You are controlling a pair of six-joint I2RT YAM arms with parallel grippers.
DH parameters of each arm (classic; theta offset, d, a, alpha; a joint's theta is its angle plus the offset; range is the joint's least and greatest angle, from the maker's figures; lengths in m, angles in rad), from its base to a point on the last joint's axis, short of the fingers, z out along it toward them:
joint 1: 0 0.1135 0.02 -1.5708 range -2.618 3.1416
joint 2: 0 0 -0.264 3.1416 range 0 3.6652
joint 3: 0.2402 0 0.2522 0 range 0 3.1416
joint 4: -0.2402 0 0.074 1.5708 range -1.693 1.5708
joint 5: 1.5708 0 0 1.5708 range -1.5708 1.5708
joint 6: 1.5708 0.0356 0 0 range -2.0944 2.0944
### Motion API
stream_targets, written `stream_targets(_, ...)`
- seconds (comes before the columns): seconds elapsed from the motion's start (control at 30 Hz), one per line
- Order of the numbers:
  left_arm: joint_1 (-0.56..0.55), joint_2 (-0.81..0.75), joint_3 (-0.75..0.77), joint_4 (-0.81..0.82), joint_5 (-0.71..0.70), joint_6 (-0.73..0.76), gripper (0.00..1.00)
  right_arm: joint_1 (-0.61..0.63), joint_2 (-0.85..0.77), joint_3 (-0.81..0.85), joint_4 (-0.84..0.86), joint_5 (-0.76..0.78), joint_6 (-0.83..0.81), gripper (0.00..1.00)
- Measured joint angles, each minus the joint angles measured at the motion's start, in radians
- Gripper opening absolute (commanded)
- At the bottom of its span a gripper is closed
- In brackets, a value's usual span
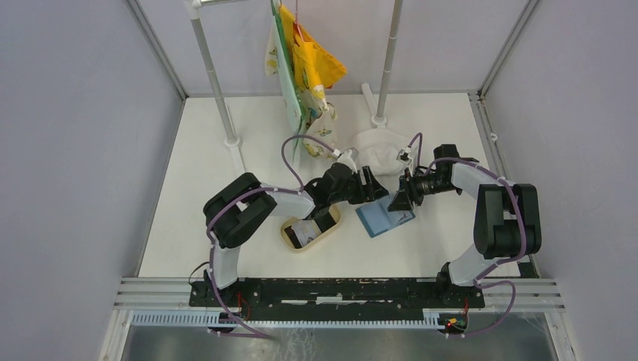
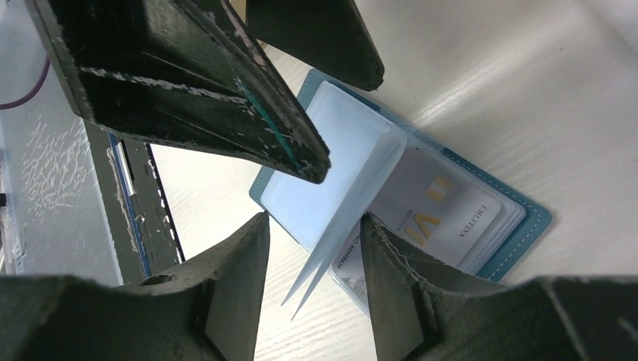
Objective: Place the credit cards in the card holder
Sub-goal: Insert the credit card into the card holder.
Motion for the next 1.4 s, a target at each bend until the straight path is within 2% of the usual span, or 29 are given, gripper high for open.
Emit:
stream_targets(0.37,0.0,0.056,0.066,-0.048,0.004,0.0,0.76,0.0,0.0,0.0,-0.009,0.0,-0.011,0.54)
stream_targets(0.63,0.0,0.056,0.07,-0.086,0.001,0.0,0.71,0.0,0.0,0.0,-0.01,0.0,-0.013,0.57)
stream_targets(1.0,0.0,0.053,0.037,-0.106,-0.011,0.0,0.6,0.0,0.0,0.0,-0.01,0.001,-0.013,0.61)
stream_targets(1.23,0.0,0.005,-0.016,-0.138,-0.037,0.001,0.59,0.0,0.0,0.004,-0.007,0.009,-0.012,0.61)
stream_targets(1.4,0.0,-0.024,-0.038,-0.167,-0.058,0.002,0.58,0.0,-0.004,0.003,0.027,0.069,0.013,0.61)
